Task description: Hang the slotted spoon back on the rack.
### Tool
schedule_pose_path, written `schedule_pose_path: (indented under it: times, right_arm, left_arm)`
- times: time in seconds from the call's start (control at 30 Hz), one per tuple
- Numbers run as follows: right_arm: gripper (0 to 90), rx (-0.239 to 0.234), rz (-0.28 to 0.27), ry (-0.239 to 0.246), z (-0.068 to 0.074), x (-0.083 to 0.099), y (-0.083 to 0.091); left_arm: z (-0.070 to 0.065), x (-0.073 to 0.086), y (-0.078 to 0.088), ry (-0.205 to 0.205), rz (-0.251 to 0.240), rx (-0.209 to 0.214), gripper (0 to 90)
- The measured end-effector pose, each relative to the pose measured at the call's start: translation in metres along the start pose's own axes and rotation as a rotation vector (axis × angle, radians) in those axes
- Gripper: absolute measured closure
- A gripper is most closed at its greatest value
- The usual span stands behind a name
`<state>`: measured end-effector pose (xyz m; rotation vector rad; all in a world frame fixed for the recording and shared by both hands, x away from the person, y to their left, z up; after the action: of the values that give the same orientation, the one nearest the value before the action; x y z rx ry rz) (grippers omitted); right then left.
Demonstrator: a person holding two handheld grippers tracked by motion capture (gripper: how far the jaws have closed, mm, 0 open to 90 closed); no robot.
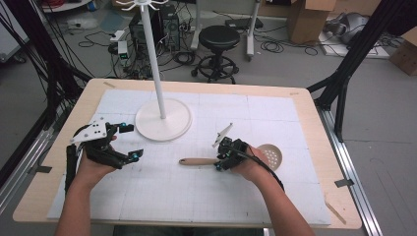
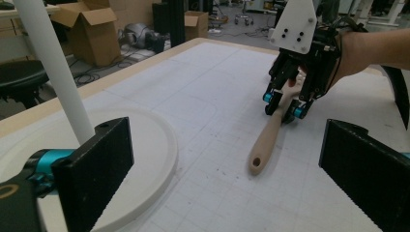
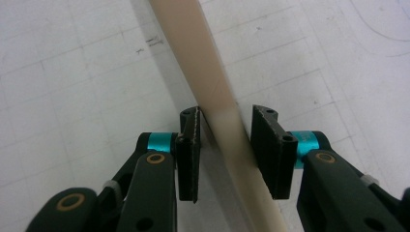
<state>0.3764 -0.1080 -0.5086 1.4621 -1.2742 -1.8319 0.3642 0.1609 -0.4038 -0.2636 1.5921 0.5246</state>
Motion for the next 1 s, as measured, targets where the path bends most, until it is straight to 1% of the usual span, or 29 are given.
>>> schedule_pose_path:
  times: [0.2, 0.43, 0.53, 0.7, 0.77, 0.9, 0.97, 1.0]
  right_arm:
    - [65.5, 0.005, 0.004, 0.001, 0.001, 0.000, 0.000]
    - [74.9, -0.009, 0.022, 0.000, 0.004, -0.001, 0.000]
    - [75.5, -0.011, 0.021, -0.018, 0.004, -0.001, 0.000]
    - [75.8, -0.001, 0.025, -0.012, 0.004, -0.001, 0.000]
    - [76.0, -0.005, 0.024, -0.009, 0.005, -0.001, 0.000]
    - [76.0, 0.005, 0.004, -0.021, 0.002, -0.002, 0.003]
    - [76.1, -0.003, -0.036, -0.044, 0.001, -0.005, 0.009]
    - [76.1, -0.002, -0.067, -0.052, 0.000, -0.008, 0.013]
  left_arm:
    - [0.000, 0.001, -0.001, -0.001, 0.008, 0.002, 5.8]
    - [-0.001, 0.002, -0.002, 0.001, 0.010, 0.004, 5.8]
    - [-0.001, 0.002, -0.002, 0.000, 0.012, 0.004, 5.8]
    - [-0.001, 0.002, -0.002, 0.001, 0.012, 0.005, 5.8]
    - [0.000, 0.002, -0.001, 0.002, 0.013, 0.003, 5.8]
    - [0.000, 0.002, -0.001, 0.003, 0.010, 0.004, 5.8]
    - [0.001, 0.002, 0.000, 0.005, 0.006, 0.002, 5.8]
    - [0.001, 0.001, 0.000, 0.005, 0.006, 0.001, 5.8]
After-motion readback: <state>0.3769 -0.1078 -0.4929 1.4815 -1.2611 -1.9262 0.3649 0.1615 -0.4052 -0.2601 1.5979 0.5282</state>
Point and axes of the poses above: each handheld gripper's, and its own axes: y roughly backward along the jaws, x roughly out of its underside, z roughly to its left, the point moved 10 cm from there along -y, roughly forward along the jaws, and after that the axes turned 4 degrees about -z, right-handed, at the moved point
